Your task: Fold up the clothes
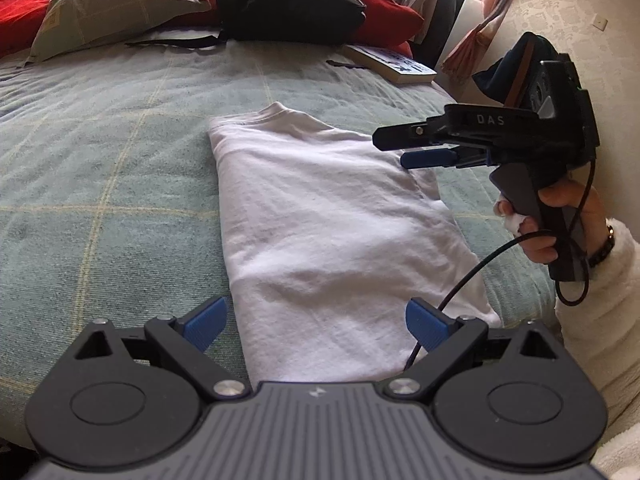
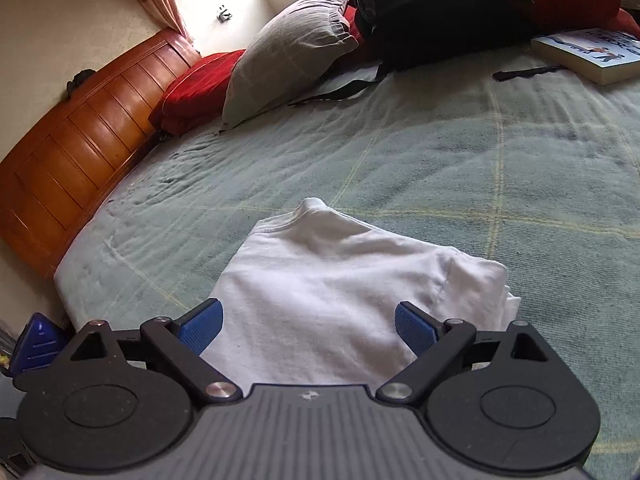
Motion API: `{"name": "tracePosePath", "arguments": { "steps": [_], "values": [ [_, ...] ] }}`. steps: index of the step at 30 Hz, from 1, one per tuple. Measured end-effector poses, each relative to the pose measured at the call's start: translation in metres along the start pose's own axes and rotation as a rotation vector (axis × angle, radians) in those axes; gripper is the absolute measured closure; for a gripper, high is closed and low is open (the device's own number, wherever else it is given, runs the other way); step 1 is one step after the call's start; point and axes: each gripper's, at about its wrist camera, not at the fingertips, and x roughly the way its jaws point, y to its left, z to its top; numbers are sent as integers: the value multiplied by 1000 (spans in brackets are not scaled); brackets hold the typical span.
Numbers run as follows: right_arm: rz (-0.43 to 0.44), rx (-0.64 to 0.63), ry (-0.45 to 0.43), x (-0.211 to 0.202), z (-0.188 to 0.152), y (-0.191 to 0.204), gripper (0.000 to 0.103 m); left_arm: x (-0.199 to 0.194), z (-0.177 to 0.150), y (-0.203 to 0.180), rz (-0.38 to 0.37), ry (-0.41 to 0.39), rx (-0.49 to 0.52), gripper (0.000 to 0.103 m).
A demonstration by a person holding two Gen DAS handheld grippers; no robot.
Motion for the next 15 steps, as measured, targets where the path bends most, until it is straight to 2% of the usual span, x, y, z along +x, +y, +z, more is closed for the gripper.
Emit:
{"name": "tracePosePath", "arguments": {
  "steps": [5, 9, 15],
  "values": [
    [8, 22, -1, 1, -2, -13, 7, 4, 1, 0, 7, 9, -4, 7],
    [-125, 3, -28, -8, -3, -11, 7, 4, 0, -1, 8, 9, -2, 7],
    [-86, -38, -75, -32, -10, 10, 7, 1, 0, -5, 10, 0, 9, 7]
  ]
}}
